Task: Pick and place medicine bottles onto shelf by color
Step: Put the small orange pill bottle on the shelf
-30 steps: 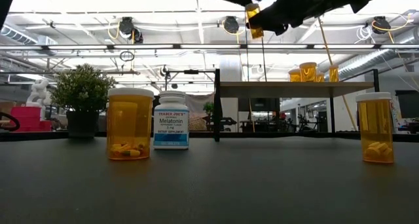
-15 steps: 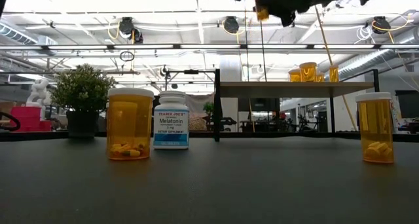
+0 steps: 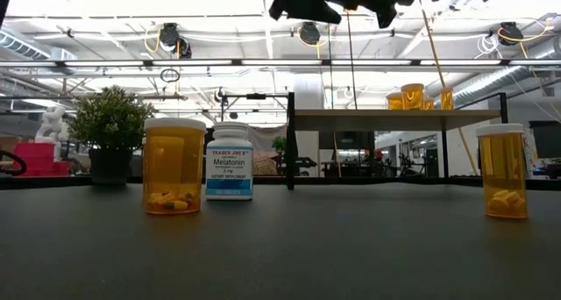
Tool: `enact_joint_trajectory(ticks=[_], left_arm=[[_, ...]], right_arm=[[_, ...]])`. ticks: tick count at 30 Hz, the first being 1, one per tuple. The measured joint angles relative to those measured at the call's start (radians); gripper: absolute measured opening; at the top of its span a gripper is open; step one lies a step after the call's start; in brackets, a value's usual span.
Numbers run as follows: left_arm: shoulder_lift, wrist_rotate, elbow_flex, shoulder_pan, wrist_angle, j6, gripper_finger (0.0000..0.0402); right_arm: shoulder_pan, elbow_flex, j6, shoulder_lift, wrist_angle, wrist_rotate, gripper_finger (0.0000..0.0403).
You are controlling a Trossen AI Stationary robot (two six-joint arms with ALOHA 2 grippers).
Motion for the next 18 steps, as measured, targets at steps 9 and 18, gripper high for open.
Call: enact_joint_trajectory(ticks=[9, 18], left_arm=[[0.0, 0.168, -0.143, 0.059, 0.332, -0.014, 0.0253], [0.0, 0.272, -0.175, 0.077, 0.453, -0.002, 0.0253]], right_arm=[[0.0, 0.0, 0.0, 0.0, 0.002, 0.0, 0.0103], [0.0, 0.0, -0.002, 0.0, 0.002, -0.002, 0.0103]])
